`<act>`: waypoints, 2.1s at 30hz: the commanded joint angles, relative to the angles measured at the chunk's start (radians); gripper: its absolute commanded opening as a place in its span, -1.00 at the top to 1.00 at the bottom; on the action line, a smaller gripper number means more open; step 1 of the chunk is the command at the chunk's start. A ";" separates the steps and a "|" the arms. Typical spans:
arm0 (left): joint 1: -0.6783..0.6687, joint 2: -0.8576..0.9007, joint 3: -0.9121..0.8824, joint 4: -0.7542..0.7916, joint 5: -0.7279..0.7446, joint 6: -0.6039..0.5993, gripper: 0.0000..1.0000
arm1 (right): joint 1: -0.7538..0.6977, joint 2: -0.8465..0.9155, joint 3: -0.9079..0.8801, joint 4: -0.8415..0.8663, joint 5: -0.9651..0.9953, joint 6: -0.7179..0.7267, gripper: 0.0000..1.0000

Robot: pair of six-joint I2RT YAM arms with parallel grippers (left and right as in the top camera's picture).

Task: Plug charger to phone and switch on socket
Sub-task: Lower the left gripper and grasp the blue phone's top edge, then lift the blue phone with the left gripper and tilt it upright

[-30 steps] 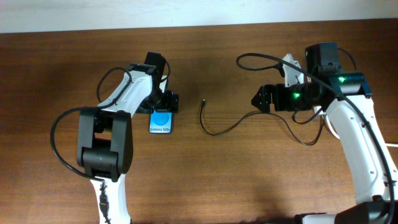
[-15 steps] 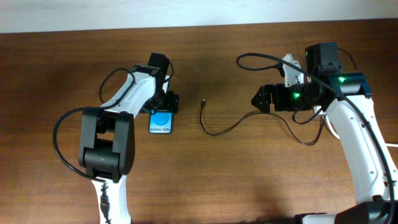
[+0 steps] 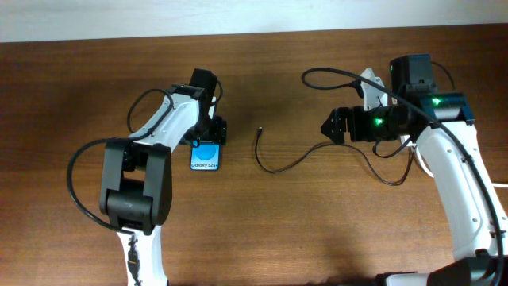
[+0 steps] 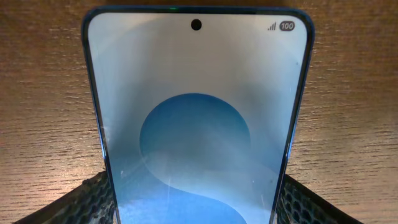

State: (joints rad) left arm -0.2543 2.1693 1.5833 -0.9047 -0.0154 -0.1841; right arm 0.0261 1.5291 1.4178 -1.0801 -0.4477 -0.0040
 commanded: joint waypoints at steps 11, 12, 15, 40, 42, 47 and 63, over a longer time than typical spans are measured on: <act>-0.007 0.024 0.216 -0.193 0.047 -0.014 -0.23 | 0.006 0.005 0.016 0.014 -0.012 -0.002 -0.97; -0.007 0.024 0.239 -0.206 0.059 -0.014 -0.08 | 0.006 0.005 0.016 0.014 -0.012 -0.002 -0.97; -0.007 0.024 0.306 -0.234 0.100 -0.014 0.57 | 0.006 0.005 0.016 0.018 -0.012 -0.002 -0.97; 0.100 0.024 0.387 -0.414 0.783 -0.415 1.00 | 0.006 0.005 0.016 0.021 -0.013 0.014 -0.97; 0.126 0.024 0.387 -0.417 0.813 -0.415 1.00 | 0.006 0.005 0.016 0.020 -0.013 0.014 -0.97; 0.187 0.024 0.387 -0.417 0.991 -0.418 1.00 | 0.006 0.005 0.016 0.021 -0.013 0.014 -0.96; 0.225 0.024 0.387 -0.512 1.324 -0.665 1.00 | 0.006 0.005 0.016 0.021 -0.013 0.013 -0.97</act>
State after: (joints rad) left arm -0.0322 2.1986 1.9423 -1.4033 1.1770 -0.8322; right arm 0.0261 1.5291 1.4178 -1.0622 -0.4473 0.0040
